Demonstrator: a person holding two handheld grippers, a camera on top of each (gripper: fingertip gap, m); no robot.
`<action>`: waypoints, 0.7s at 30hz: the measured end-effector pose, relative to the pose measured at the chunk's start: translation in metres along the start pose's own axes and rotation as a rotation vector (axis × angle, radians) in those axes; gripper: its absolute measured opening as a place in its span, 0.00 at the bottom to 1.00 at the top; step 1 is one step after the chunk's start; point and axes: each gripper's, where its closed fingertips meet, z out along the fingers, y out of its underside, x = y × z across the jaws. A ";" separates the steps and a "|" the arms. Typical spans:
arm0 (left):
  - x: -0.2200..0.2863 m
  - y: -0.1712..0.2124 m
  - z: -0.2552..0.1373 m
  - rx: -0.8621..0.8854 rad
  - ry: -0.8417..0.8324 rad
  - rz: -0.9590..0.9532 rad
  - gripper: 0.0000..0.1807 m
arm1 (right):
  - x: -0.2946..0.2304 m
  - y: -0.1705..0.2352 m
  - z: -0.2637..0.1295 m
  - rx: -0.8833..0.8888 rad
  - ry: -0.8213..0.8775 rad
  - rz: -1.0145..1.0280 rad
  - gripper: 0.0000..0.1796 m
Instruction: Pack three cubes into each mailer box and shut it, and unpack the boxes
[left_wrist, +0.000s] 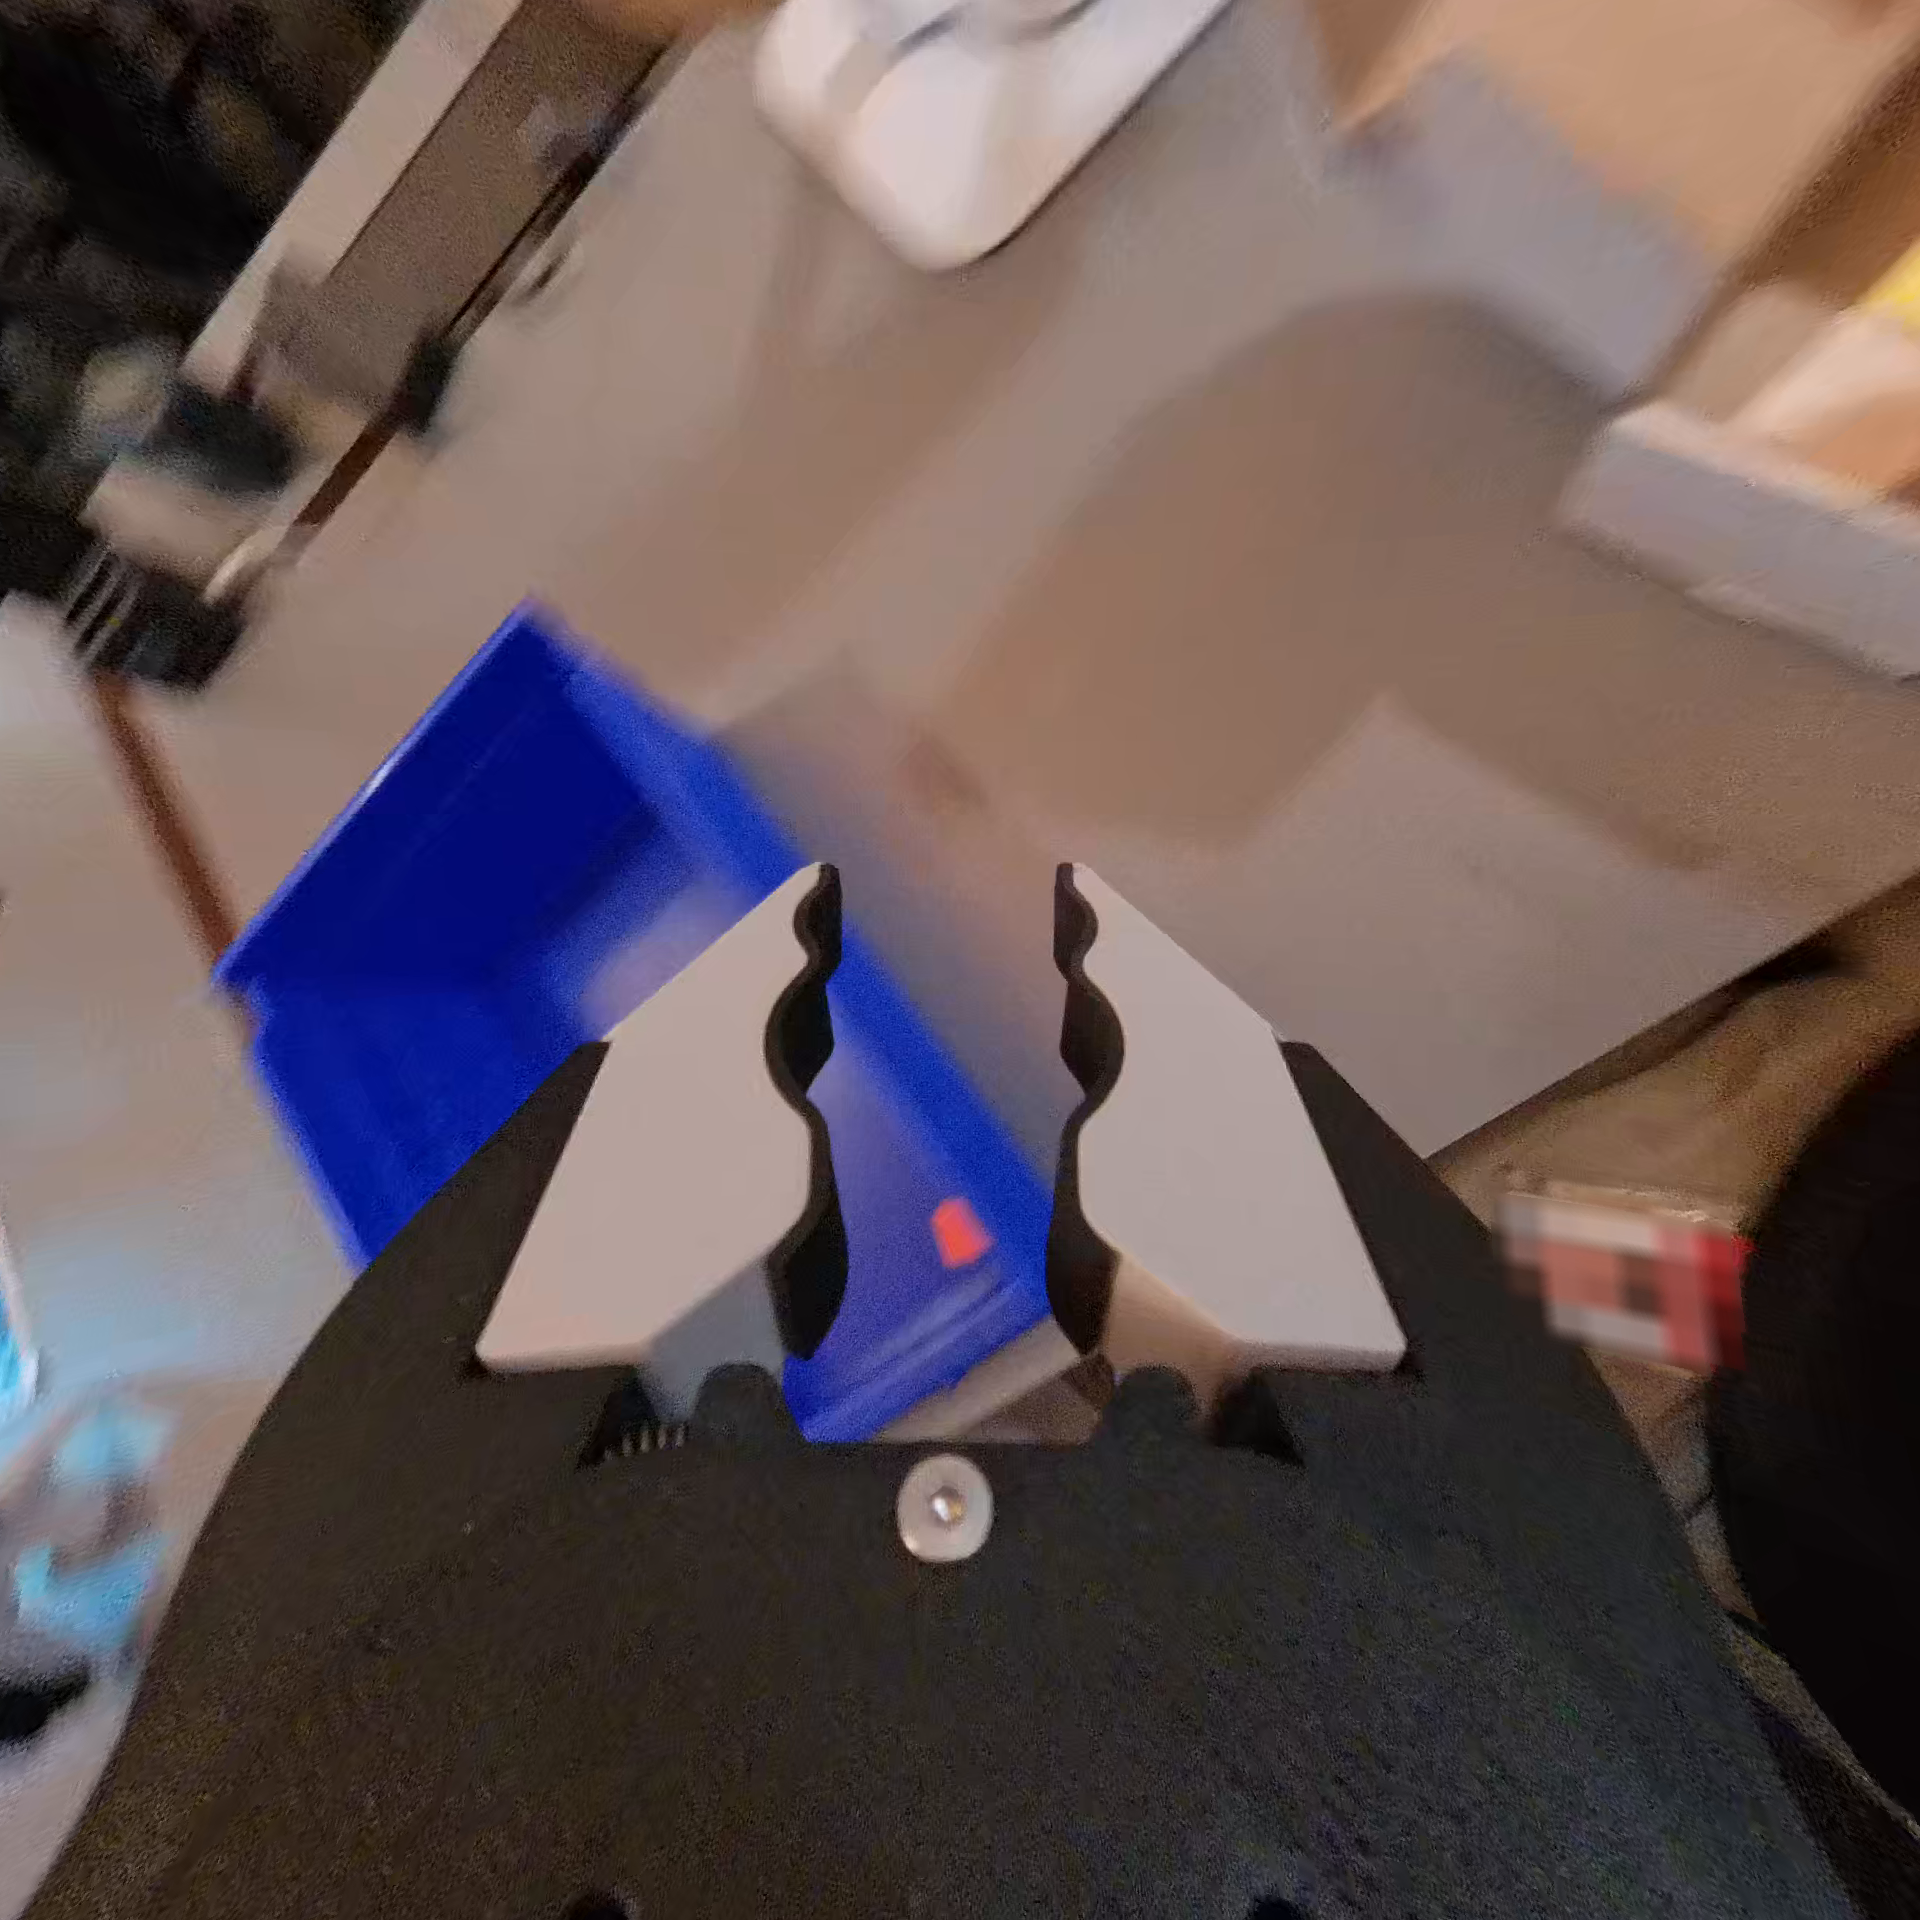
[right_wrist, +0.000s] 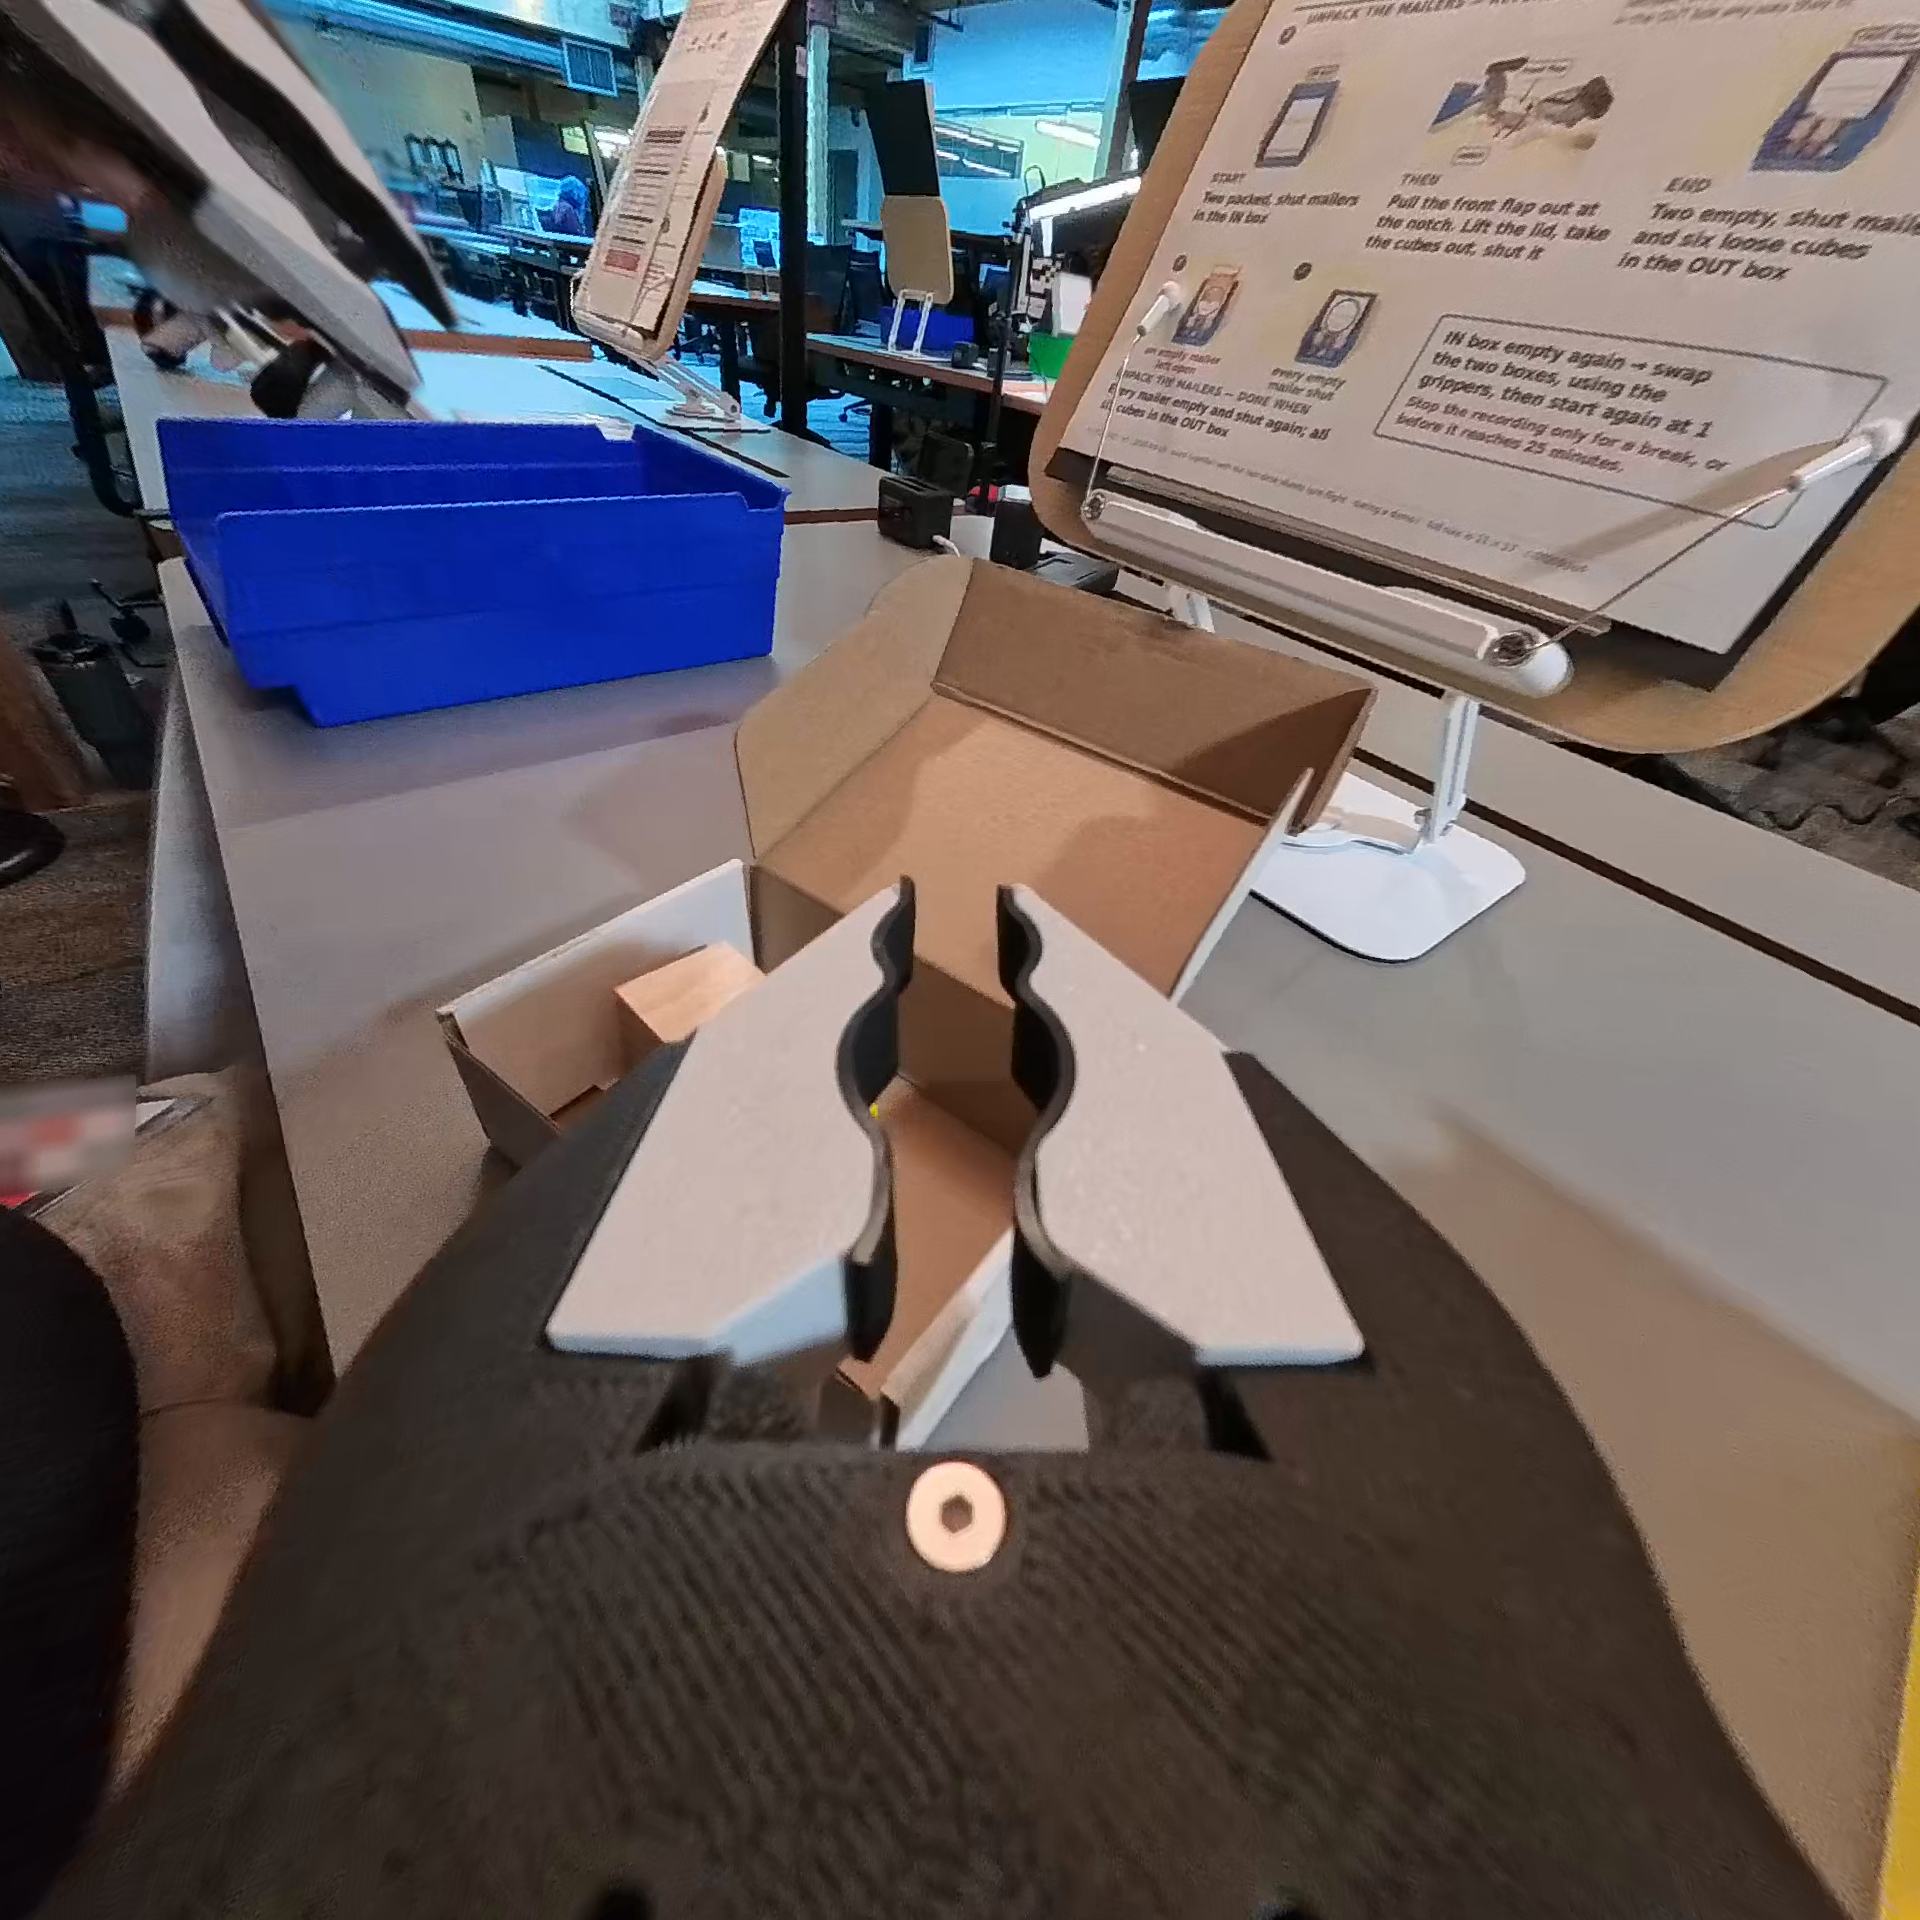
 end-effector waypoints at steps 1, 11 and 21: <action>-0.022 0.021 -0.009 -0.018 -0.039 -0.061 0.20 | -0.001 0.001 0.001 -0.005 -0.002 -0.003 0.08; -0.010 0.170 0.043 -0.285 0.178 -0.271 0.28 | -0.009 0.006 0.020 -0.021 -0.015 0.023 0.07; -0.011 0.201 0.068 -0.573 0.387 -0.179 0.27 | -0.017 0.006 0.032 -0.033 -0.015 -0.054 0.07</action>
